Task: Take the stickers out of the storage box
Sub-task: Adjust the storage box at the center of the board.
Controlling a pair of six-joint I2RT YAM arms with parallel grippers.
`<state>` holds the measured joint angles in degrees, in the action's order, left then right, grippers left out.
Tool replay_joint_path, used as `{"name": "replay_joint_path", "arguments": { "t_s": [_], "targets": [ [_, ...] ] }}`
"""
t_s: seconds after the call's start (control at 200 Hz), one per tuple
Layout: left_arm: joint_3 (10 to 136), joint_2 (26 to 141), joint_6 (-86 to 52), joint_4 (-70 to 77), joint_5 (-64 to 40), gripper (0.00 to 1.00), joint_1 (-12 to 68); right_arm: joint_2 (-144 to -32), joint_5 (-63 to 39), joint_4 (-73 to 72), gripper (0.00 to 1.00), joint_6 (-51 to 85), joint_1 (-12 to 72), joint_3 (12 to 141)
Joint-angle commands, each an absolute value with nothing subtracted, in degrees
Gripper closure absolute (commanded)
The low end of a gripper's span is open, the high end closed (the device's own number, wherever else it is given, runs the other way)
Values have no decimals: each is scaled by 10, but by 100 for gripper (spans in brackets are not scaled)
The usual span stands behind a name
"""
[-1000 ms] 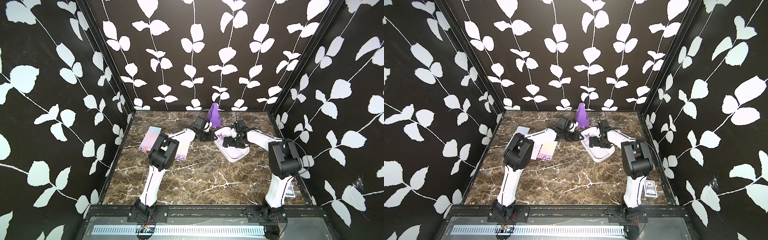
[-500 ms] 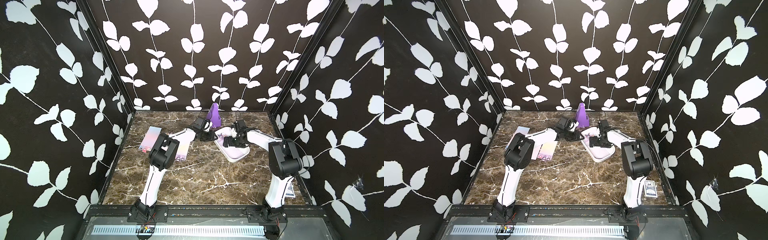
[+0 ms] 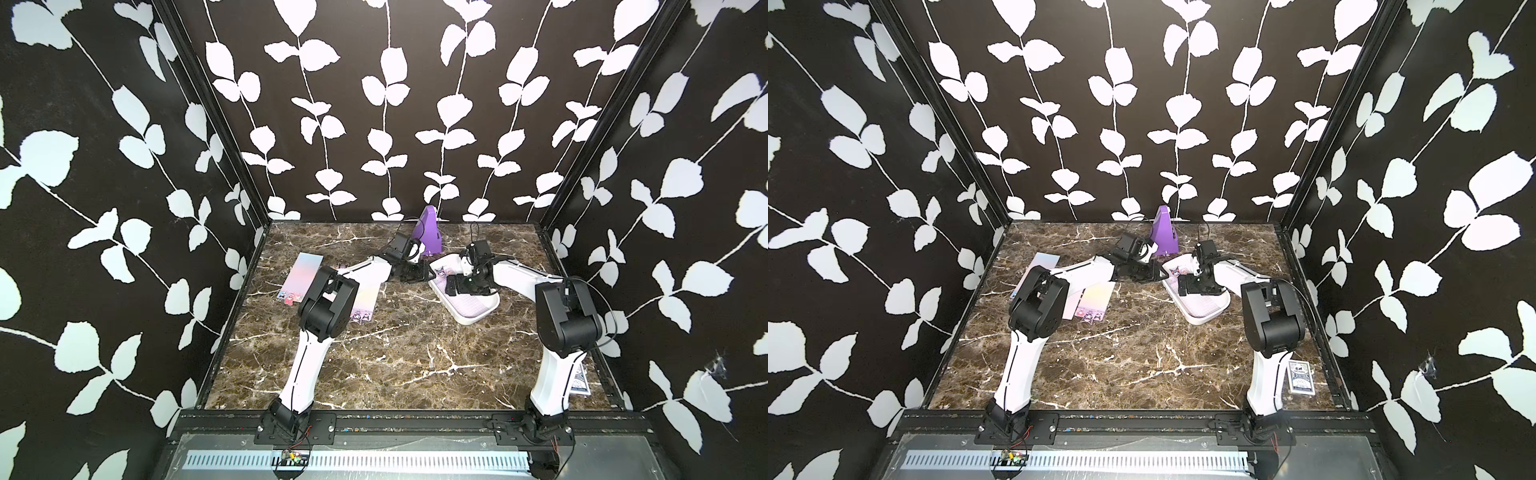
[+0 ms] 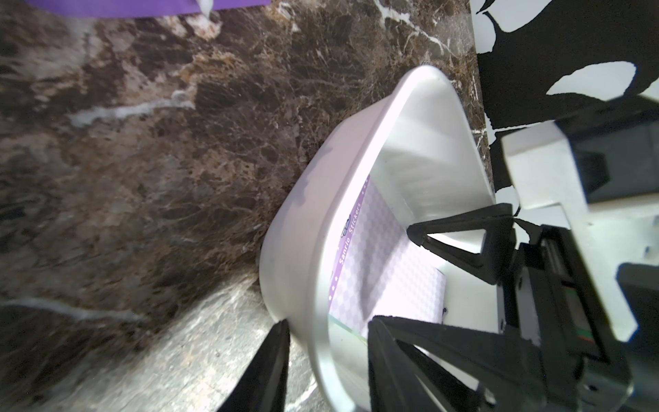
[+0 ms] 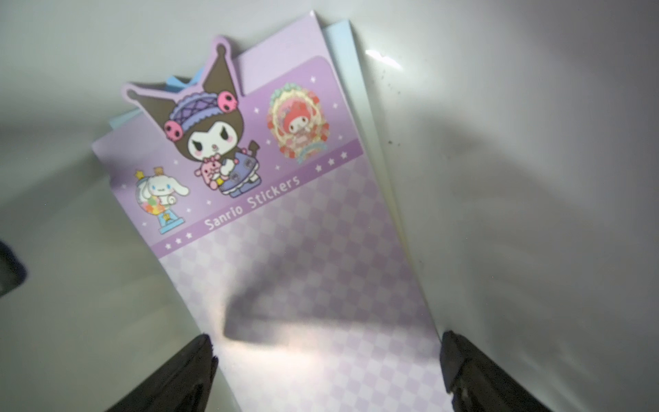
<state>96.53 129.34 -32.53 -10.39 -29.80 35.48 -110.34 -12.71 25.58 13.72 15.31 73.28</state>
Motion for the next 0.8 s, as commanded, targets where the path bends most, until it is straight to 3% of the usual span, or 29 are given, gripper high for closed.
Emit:
{"name": "replay_joint_path", "arguments": {
  "t_s": [0.0, 0.325, 0.795],
  "targets": [
    [978, 1297, -316, -125, -307, 61, 358, -1130, -182, 242, 1, 148, 151, 722],
    [975, 1297, -313, -128, -311, 61, 358, -1144, -275, 221, 1, 177, 150, 731],
    [1017, 1262, -281, -185, -305, 59, 355, -1149, -255, 236, 1, 169, 148, 728]
  ]
}}
